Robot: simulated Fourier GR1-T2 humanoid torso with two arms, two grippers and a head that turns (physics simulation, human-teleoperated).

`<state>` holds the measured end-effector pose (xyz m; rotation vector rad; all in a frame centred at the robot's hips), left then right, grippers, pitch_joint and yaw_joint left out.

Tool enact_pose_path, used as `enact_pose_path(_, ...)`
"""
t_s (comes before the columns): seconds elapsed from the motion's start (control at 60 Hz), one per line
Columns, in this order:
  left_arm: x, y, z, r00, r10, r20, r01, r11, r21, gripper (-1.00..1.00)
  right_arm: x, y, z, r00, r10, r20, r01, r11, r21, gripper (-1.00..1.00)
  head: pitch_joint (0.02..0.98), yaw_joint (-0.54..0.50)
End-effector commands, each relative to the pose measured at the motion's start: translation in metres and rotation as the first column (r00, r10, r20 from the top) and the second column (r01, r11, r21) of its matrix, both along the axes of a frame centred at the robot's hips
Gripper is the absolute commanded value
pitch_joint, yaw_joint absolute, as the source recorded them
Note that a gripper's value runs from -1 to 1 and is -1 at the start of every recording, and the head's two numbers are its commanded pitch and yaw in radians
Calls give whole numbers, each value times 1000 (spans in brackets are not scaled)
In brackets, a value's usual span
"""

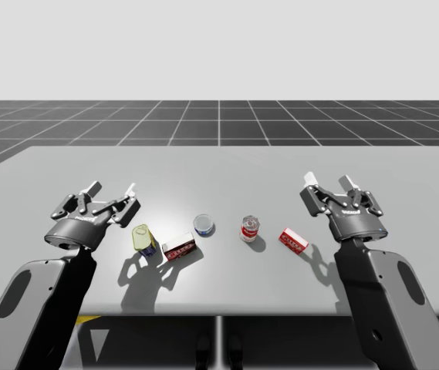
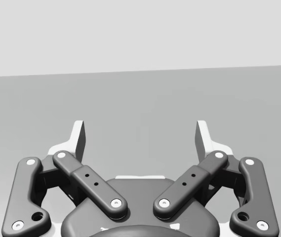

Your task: Grasp the soup can and hold it up.

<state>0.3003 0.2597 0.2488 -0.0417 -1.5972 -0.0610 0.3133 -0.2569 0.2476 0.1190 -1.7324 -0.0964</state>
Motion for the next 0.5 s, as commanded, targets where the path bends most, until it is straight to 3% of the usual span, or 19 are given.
enact_pose_path(0.017,0,0,0,1000,0,0,0,1000,3,-1000,-2,1,-1,1000,-8,7,8,1000,11,-1000,72,-16)
enact_pose_path(0.217,0,0,0,1000,2,1,-2,1000,4,-1000,-2,3,0,1000,29,-11,-29,1000,1,-1000,103,-16)
enact_pose_path(0.5,0,0,-1,1000,1,-1,-1,1000,5,-1000,-1,2,0,999,25,-21,-25,1000,0,-1000,339,-19)
